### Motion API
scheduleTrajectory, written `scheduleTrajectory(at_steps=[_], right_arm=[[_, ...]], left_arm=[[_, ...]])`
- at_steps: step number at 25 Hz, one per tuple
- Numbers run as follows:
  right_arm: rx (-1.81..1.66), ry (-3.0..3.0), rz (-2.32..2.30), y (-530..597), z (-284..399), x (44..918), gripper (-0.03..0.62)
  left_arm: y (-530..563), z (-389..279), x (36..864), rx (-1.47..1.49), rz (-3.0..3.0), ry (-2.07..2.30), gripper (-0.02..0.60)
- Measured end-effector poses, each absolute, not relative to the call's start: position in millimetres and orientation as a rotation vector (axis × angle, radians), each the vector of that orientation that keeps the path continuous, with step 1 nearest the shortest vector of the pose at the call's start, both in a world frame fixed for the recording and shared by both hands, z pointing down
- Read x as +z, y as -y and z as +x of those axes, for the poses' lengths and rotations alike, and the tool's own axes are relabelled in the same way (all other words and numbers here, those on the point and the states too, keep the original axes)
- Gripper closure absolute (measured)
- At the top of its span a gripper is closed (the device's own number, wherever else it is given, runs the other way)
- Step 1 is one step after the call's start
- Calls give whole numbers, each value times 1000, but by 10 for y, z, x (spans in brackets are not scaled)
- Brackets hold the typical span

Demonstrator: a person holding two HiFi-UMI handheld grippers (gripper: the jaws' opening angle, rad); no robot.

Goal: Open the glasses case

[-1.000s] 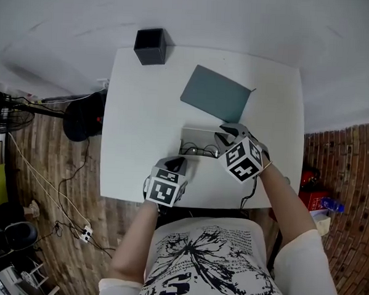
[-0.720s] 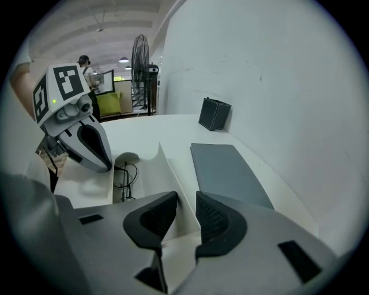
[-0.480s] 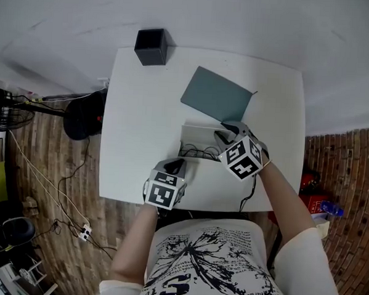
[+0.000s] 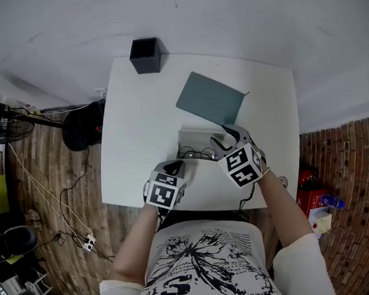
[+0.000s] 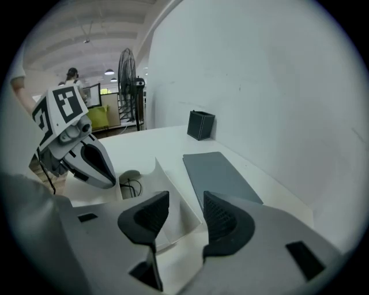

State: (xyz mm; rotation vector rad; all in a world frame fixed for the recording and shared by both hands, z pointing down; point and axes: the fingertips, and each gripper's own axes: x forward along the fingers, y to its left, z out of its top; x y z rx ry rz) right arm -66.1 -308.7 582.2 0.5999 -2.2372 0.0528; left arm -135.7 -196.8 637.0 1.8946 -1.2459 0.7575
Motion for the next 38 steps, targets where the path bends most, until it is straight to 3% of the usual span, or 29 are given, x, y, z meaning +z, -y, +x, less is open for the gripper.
scheduleTrajectory(at_steps=[6, 13, 23, 28, 38], right_arm=[[172, 2303, 780, 2841, -499, 5372, 433], [97, 2364, 1048, 2556, -335, 4754, 582], [91, 2533, 1239, 2017, -184, 4077, 582], [84, 2621, 1364, 1857, -84, 3719, 582], [-39, 2699, 1363, 1642, -135, 3326, 583]], left_arm=[[1946, -1356, 5964, 717, 2012, 1266, 568], [1841, -1460, 5247, 676, 2224, 1320, 568], [1580, -1392, 3934, 511, 2597, 1420, 568], [1435, -1453, 3334, 185, 2751, 1484, 568], [1191, -1754, 2862, 29, 2762, 1527, 568]])
